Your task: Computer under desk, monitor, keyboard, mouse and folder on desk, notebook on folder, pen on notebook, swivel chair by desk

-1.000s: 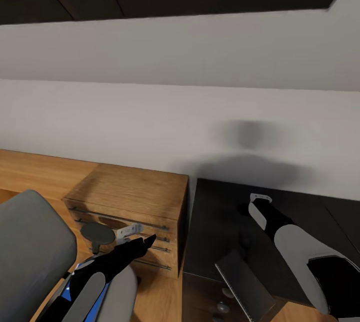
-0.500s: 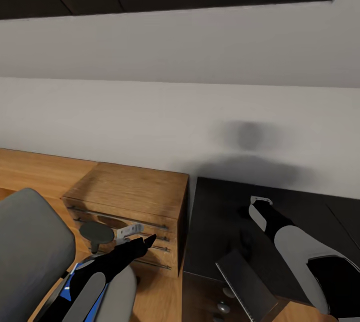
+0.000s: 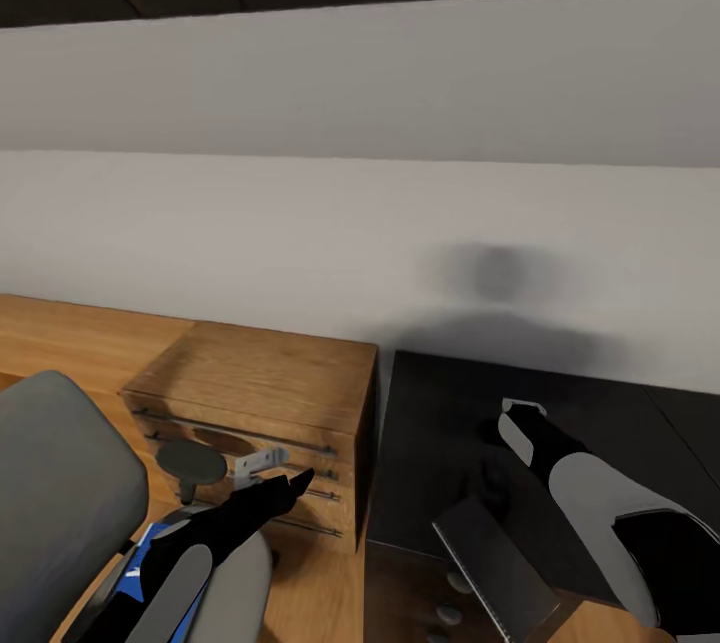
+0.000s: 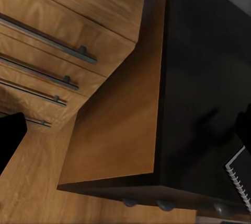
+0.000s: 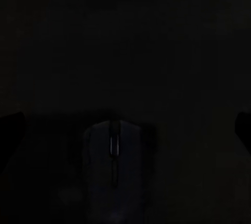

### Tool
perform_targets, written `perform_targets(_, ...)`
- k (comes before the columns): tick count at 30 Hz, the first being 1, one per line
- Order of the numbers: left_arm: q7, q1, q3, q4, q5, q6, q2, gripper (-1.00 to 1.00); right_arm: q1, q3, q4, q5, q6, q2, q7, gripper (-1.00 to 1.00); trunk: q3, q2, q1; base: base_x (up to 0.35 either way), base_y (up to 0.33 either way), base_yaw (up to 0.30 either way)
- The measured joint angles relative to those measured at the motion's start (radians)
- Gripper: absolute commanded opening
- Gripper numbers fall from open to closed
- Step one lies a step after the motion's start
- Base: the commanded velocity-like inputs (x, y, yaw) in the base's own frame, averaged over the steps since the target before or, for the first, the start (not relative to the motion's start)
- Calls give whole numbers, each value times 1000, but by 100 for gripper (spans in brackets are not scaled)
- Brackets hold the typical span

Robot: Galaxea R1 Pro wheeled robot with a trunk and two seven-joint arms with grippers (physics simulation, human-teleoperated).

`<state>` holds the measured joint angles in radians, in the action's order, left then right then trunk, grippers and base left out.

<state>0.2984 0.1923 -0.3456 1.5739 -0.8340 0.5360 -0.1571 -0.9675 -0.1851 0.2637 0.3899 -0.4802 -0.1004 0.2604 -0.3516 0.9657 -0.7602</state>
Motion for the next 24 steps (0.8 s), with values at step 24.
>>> perform_targets(24, 0, 0, -4, 0, -1, 0, 0, 100, 0, 0, -1, 0, -20, 1, -2, 100, -53, 119, -65, 0, 0, 0)
